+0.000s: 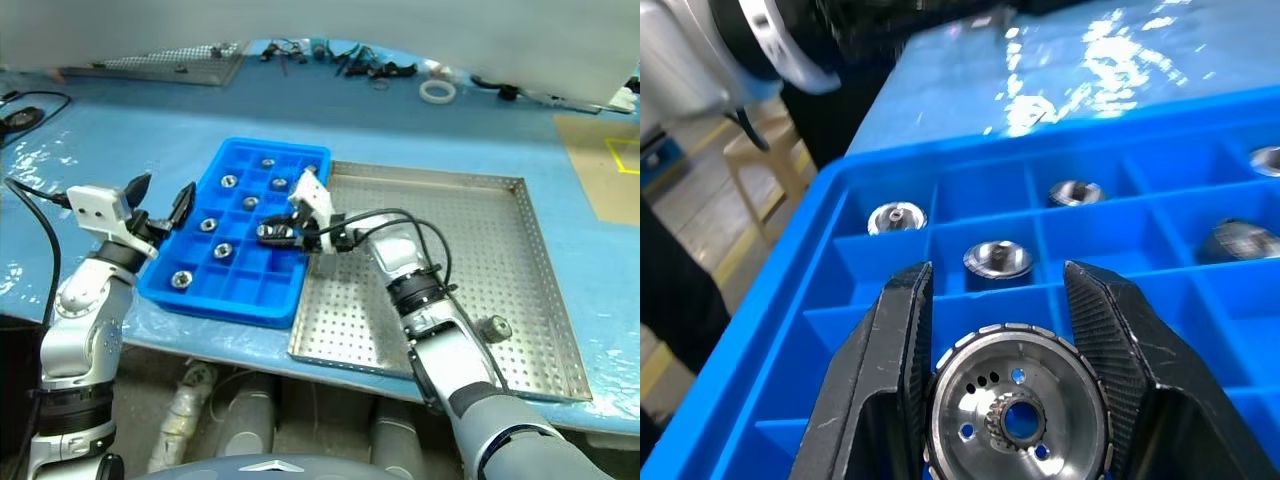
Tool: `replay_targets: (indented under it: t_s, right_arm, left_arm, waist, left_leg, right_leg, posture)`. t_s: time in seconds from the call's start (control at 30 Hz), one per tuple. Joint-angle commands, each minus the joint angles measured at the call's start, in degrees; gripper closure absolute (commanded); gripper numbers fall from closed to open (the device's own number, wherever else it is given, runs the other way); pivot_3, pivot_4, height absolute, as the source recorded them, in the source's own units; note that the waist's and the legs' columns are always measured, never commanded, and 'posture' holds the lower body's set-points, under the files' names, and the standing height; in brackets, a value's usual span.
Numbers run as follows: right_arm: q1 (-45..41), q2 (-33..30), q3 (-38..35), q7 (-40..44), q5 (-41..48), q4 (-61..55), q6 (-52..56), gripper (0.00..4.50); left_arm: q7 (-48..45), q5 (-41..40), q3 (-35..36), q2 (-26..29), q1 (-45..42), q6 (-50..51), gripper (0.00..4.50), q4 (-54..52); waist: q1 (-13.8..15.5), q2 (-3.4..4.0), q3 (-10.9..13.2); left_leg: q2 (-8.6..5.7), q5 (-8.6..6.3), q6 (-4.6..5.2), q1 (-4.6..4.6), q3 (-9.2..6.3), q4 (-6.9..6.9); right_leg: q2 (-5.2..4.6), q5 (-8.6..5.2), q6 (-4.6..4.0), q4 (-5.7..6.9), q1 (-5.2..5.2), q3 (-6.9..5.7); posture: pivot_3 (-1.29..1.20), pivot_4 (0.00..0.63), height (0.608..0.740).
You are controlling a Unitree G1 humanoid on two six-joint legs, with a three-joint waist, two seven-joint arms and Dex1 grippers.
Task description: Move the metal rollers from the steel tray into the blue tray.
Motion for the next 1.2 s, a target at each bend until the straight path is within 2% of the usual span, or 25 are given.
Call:
replay_targets:
  t_s: [0.03,0.2,0.5,0.53,0.6,0.73,0.83,0.97,1.2]
  right_arm:
    - [-1.7,0.7,1.0,0.0,-2.2,1.8,-3.2,2.82]
    - [-0.4,0.8,3.4,3.5,-2.8,0.5,-2.5,2.82]
    - [2.4,3.9,5.1,0.9,-4.1,-1.7,-0.4,2.82]
    - [2.9,3.9,5.3,1.2,-4.0,-2.3,-0.1,2.08]
    - [3.6,3.4,5.3,0.7,-4.4,-3.3,0.2,1.54]
    - [5.5,1.0,3.6,-0.5,-3.8,-6.8,2.0,0.16]
    - [6.5,-0.9,1.3,-3.2,-3.9,-8.1,2.2,0.16]
    - [9.1,-3.9,-5.2,-6.9,0.1,-15.0,6.1,0.16]
    - [17.5,-14.8,-16.0,-10.8,5.4,-30.6,15.7,0.16]
  left_arm:
    - [0.9,0.2,-0.8,-0.2,1.1,0.6,0.47,-4.6]
    - [1.6,0.5,-1.6,-0.2,1.8,1.2,0.47,-5.3]
    - [0.9,0.2,-2.9,0.3,0.1,1.6,0.47,-4.1]
    - [0.5,0.1,-3.5,0.1,-0.4,1.5,0.47,-3.7]
    - [-0.5,0.3,-4.8,0.1,-1.2,1.1,0.47,-2.9]
    - [-2.7,-0.4,-6.4,-0.3,-2.0,0.1,0.47,-1.4]
    - [-6.9,-2.0,-7.6,-0.3,-4.8,-1.0,0.47,2.1]
    - [-14.2,-3.1,-10.2,-0.2,-10.2,-2.8,0.47,8.2]
    - [-25.5,-6.6,-14.3,-4.7,-19.6,-4.0,0.47,18.7]
  waist:
    - [0.8,0.0,0.0]
    - [1.6,0.01,0.0]
    - [2.2,0.01,0.0]
    - [2.2,0.01,0.0]
    - [2.2,0.02,0.0]
    - [1.9,0.03,0.0]
    - [2.1,0.07,0.0]
    - [1.9,0.07,0.0]
    - [-3.0,0.07,0.0]
  left_leg:
    - [0.0,0.0,-0.01,0.0,-0.06,0.03]
    - [0.0,0.05,-0.11,0.04,-0.58,0.02]
    - [-0.01,0.09,-0.18,0.12,-0.67,0.03]
    - [-0.01,0.1,-0.19,0.13,-0.67,0.03]
    - [-0.01,0.1,-0.19,0.14,-0.68,0.02]
    - [-0.02,0.11,-0.21,0.18,-0.68,0.03]
    - [-0.03,0.12,-0.23,0.17,-0.68,0.03]
    - [-0.09,0.13,-0.23,0.16,-0.67,0.27]
    - [-0.16,0.26,-0.43,0.23,-0.66,0.3]
  right_leg:
    - [-0.01,0.0,0.0,0.01,0.04,-0.04]
    - [0.01,-0.01,0.0,0.06,0.33,-0.41]
    - [0.02,0.0,-0.01,0.05,0.46,-0.44]
    - [0.02,0.0,-0.01,0.05,0.47,-0.44]
    - [0.02,0.0,-0.01,0.05,0.48,-0.45]
    - [0.02,0.0,0.0,0.06,0.52,-0.44]
    - [0.01,0.0,0.0,0.06,0.55,-0.44]
    - [-0.04,0.01,0.01,0.06,0.8,-0.38]
    - [-0.03,0.15,0.1,0.1,0.8,-0.26]
  posture:
    - [0.46,0.15,0.74]
    - [0.46,0.15,0.74]
    - [0.42,0.15,0.74]
    - [0.42,0.15,0.74]
    - [0.39,0.15,0.74]
    - [0.31,0.15,0.74]
    - [0.24,0.15,0.74]
    - [0.09,0.15,0.74]
    - [-0.1,0.15,0.74]
